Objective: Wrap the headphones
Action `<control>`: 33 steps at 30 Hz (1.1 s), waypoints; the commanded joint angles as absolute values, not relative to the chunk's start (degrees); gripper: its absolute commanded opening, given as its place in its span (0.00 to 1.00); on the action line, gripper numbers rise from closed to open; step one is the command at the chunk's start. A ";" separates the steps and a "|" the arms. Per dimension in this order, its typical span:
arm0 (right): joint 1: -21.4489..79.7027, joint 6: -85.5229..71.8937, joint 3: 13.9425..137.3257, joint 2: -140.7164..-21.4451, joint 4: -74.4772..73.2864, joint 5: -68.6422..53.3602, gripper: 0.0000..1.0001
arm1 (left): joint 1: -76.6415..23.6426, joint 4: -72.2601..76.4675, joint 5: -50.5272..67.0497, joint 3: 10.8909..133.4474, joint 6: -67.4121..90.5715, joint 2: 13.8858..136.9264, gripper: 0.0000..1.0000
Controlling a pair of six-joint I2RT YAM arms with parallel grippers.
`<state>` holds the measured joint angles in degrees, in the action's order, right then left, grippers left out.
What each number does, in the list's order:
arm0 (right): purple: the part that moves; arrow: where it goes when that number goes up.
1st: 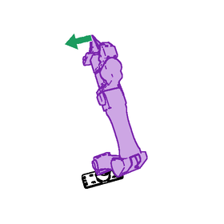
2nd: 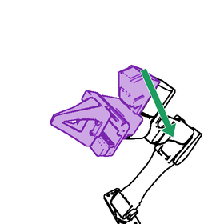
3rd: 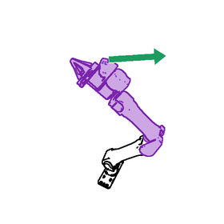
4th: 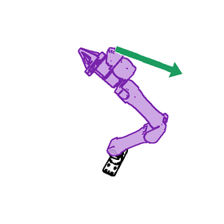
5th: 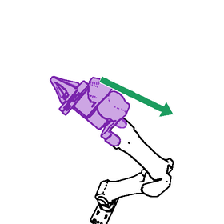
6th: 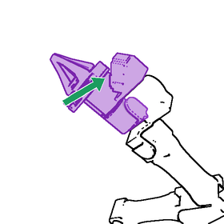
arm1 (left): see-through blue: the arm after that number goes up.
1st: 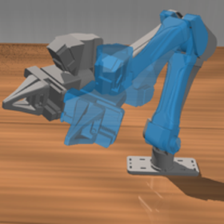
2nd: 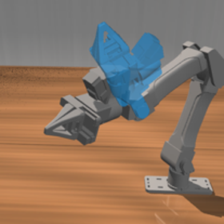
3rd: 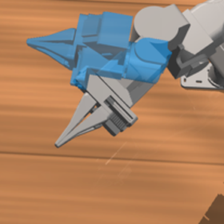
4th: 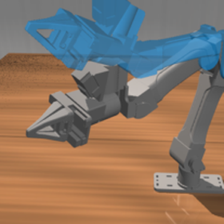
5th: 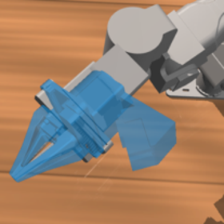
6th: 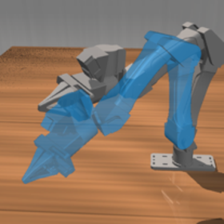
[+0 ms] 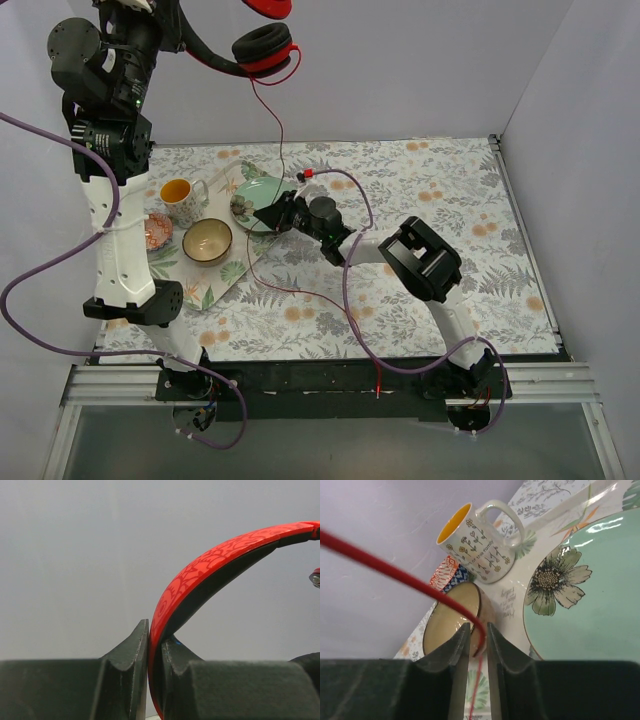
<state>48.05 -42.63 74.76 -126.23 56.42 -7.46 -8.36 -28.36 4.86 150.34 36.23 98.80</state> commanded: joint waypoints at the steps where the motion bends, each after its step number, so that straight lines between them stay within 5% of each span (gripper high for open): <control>1: 48.25 -44.47 77.61 -127.97 58.54 -6.86 0.15 | -8.44 -25.84 3.43 148.89 37.27 95.98 0.00; 6: 48.43 -35.37 74.71 -123.67 53.63 -11.50 0.01 | -8.35 -22.68 0.70 143.63 34.81 96.06 0.00; 16: 55.45 -6.01 73.56 -106.80 13.30 -23.11 0.01 | -7.91 -10.39 -12.97 133.35 24.20 103.16 0.00; 23: 57.83 3.24 81.03 -93.46 -12.20 -19.00 0.01 | -7.82 5.78 -23.63 126.05 6.62 111.35 0.00; 33: 56.96 9.92 97.55 -82.71 -29.26 -2.39 0.01 | -7.82 7.56 -20.49 118.14 2.73 112.15 0.00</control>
<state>57.60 4.84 90.72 -85.91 -21.39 -11.77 -7.92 -1.17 -20.99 118.56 5.13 117.86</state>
